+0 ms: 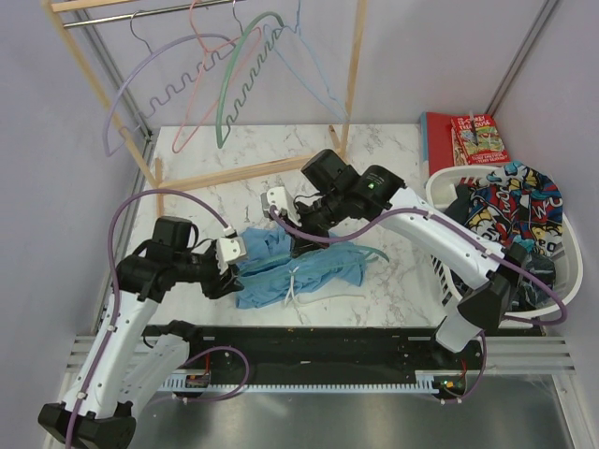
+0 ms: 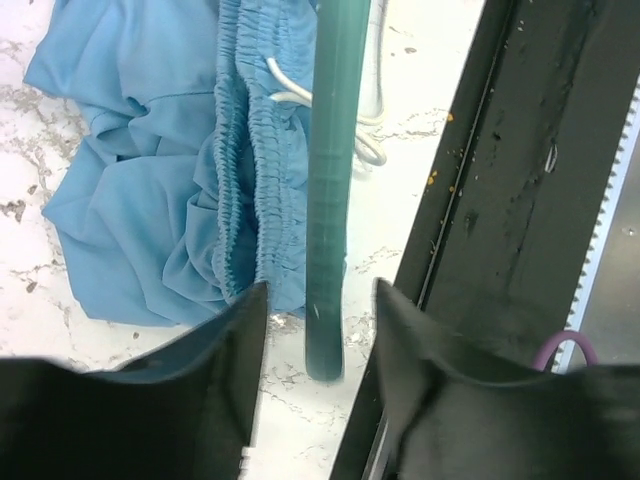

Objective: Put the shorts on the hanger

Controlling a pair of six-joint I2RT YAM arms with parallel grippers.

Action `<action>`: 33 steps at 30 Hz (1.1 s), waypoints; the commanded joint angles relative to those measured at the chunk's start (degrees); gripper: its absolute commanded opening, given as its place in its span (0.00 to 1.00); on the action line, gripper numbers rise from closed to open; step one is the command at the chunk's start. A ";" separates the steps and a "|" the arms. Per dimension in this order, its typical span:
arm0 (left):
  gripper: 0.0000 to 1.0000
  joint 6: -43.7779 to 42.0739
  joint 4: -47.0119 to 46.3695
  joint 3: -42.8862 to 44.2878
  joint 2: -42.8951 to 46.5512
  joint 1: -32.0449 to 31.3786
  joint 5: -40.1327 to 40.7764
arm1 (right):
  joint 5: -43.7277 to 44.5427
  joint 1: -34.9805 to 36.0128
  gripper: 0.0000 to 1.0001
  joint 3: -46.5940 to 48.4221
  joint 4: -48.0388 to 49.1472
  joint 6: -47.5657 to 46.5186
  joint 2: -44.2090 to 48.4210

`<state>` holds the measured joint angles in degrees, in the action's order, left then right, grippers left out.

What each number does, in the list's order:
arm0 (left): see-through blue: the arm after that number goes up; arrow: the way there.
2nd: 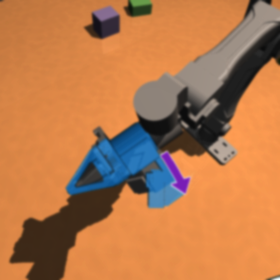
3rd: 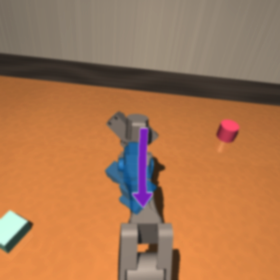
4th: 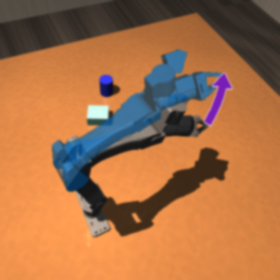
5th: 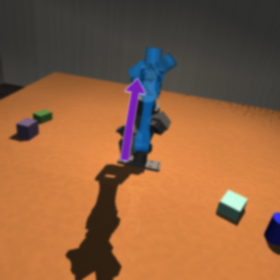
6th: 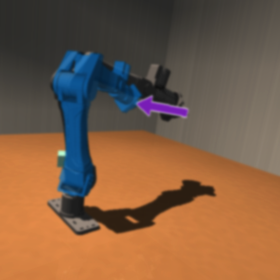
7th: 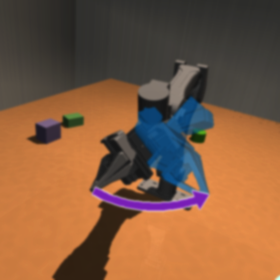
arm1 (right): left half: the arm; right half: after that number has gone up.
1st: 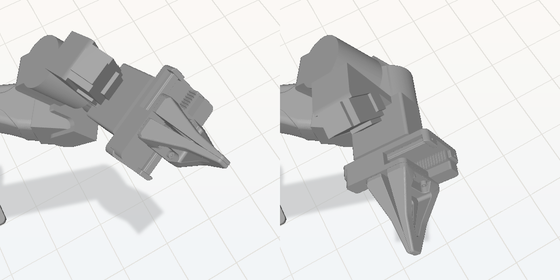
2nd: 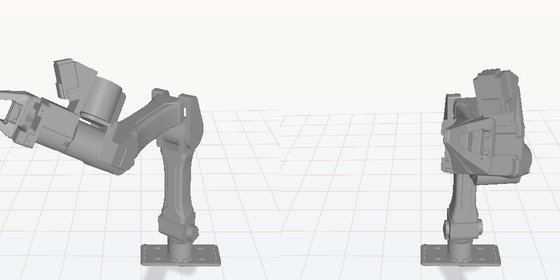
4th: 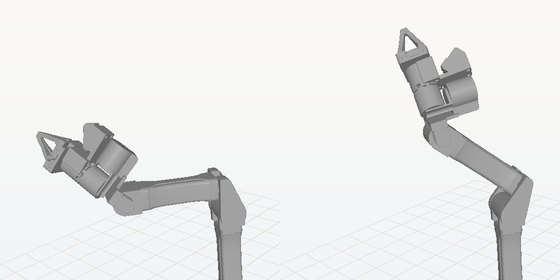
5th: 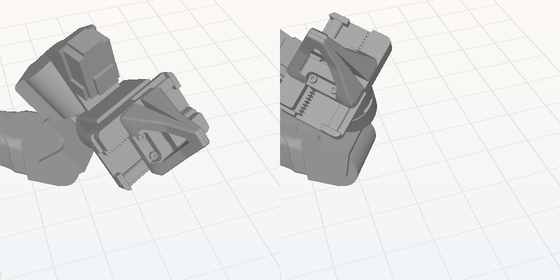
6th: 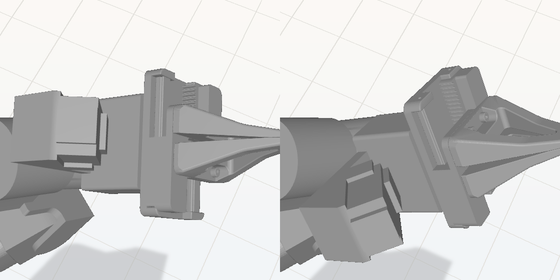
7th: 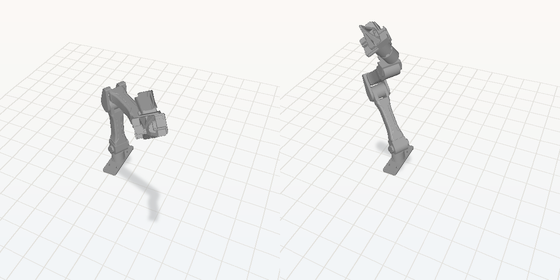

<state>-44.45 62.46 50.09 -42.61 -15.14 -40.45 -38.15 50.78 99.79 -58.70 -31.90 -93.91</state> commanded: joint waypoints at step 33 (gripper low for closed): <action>0.37 2.17 -20.00 -8.69 -15.75 0.81 11.27 | 14.95 -0.86 0.00 -0.73 -7.75 -18.37 3.56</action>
<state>-43.31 45.67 40.97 -56.99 -14.55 -29.93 -21.74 49.87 97.97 -66.02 -47.97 -90.08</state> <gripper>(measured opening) 0.391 0.069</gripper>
